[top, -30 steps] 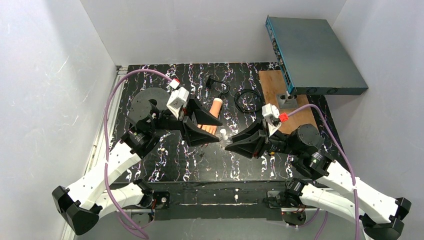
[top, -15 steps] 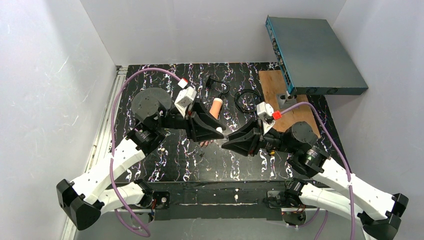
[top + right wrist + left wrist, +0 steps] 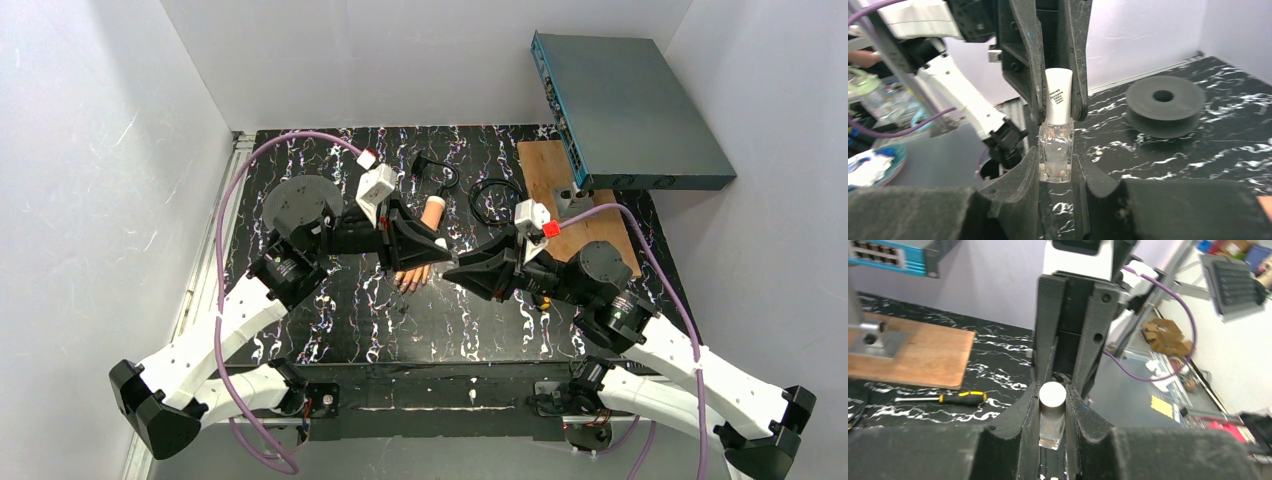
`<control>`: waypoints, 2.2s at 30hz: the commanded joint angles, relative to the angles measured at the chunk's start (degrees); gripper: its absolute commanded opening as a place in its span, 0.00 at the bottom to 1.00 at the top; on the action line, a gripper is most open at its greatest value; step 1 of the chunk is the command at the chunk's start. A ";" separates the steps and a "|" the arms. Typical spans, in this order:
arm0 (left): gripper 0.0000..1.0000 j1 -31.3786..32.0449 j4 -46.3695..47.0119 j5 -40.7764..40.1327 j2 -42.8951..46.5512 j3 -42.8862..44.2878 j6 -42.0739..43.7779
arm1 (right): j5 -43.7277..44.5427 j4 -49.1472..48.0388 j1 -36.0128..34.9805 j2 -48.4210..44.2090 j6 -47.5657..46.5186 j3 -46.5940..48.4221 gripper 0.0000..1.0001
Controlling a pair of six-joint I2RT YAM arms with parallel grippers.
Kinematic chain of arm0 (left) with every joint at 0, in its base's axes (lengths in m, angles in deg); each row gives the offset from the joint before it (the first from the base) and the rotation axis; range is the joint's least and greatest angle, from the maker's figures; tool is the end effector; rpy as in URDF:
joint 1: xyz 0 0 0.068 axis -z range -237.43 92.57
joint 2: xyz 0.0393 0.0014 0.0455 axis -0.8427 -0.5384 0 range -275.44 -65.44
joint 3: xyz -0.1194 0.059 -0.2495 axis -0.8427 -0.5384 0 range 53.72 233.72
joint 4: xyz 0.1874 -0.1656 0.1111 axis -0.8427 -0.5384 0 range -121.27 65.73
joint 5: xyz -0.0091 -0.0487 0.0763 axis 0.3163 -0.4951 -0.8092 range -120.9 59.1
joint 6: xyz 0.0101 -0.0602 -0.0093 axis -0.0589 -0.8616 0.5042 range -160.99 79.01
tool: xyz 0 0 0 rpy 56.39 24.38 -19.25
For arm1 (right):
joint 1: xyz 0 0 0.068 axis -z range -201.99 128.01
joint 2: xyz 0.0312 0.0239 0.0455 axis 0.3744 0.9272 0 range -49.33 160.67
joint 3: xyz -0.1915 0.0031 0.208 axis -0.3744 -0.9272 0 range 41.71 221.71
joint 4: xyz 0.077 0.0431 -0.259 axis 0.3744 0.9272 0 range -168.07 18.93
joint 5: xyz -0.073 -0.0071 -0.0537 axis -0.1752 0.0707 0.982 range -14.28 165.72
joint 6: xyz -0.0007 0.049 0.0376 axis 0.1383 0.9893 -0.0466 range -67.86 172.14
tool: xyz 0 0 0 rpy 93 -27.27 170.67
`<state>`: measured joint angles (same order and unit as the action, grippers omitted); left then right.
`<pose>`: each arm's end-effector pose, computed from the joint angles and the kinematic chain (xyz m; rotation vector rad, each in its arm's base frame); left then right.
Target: Paint the nails
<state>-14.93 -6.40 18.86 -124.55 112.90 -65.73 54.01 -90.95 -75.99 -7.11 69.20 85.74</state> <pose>0.1501 -0.1858 0.4412 1.0238 1.1613 -1.4977 0.0957 0.1608 0.3955 -0.7795 1.2270 1.2826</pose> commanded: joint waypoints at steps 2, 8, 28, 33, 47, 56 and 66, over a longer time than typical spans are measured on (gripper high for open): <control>0.00 1.56 -12.87 -15.44 -2.98 6.18 1.98 | 11.82 -2.21 -0.06 2.32 -9.86 5.01 0.01; 0.00 1.87 -16.24 -26.78 -5.35 9.18 -1.27 | 18.43 -2.85 -0.06 6.23 -15.53 7.61 0.01; 0.97 2.43 -17.52 -18.65 -1.92 9.60 6.85 | 14.94 -0.90 -0.12 -2.56 -9.86 1.21 0.01; 0.98 2.50 -22.22 -16.45 1.21 11.27 11.86 | 9.42 1.29 -0.05 -5.03 -7.66 1.21 0.01; 0.72 2.47 -10.92 0.10 3.55 7.75 10.94 | -7.00 -2.04 -0.05 -1.64 -1.85 4.87 0.01; 0.51 2.45 -10.92 0.71 2.64 7.21 11.16 | -8.08 -4.40 -0.10 -0.26 -0.98 5.32 0.01; 0.21 2.49 -11.72 -0.40 2.54 6.67 11.58 | -8.19 -5.91 -0.01 1.29 -0.72 5.95 0.01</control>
<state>-12.67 -18.82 17.94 -122.34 119.94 -54.58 46.55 -92.02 -75.75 -5.91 67.74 88.76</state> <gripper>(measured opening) 0.321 0.308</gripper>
